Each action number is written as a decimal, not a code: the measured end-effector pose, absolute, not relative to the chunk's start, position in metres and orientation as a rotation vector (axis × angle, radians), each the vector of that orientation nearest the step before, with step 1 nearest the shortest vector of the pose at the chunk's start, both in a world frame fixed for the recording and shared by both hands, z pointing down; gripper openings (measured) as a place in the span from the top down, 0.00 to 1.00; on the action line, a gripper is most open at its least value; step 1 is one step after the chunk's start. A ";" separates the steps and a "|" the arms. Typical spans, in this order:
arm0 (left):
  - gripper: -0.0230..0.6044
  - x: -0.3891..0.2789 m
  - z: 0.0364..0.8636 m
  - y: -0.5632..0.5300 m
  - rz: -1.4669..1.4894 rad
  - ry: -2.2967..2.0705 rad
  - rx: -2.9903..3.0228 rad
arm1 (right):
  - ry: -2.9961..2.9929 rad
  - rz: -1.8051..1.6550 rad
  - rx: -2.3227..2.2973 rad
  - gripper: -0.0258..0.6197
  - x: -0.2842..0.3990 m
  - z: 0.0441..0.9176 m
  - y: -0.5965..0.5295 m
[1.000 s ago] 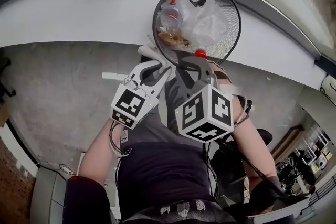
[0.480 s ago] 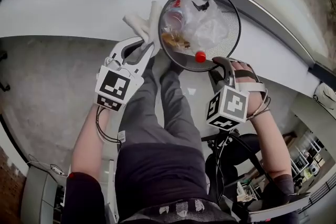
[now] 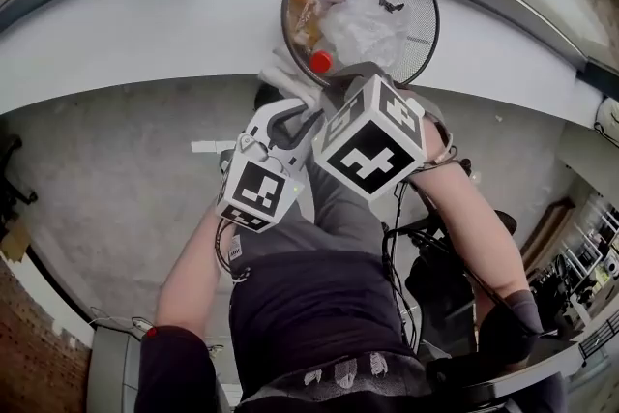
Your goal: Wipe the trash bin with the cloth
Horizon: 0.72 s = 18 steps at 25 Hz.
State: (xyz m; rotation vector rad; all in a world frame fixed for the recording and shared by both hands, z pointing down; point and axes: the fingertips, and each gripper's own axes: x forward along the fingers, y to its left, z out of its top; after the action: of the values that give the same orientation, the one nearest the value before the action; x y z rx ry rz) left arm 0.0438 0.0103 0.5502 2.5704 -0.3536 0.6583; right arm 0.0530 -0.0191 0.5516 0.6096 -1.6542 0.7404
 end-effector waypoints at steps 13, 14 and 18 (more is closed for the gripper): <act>0.88 -0.021 0.549 -0.095 0.588 -0.784 2.504 | -1.708 0.396 0.491 0.78 0.118 0.518 0.004; 0.88 -0.018 0.550 -0.097 0.599 -0.775 2.518 | -1.681 0.342 0.442 0.78 0.123 0.525 0.006; 0.88 0.001 0.554 -0.083 0.604 -0.699 2.526 | -1.589 0.256 0.343 0.78 0.124 0.552 0.010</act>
State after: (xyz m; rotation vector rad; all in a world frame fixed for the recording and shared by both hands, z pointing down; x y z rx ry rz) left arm 0.0015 -0.0835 0.5536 2.5264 -0.6986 0.6041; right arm 0.1242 0.0097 0.5520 0.3426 -1.5890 0.2560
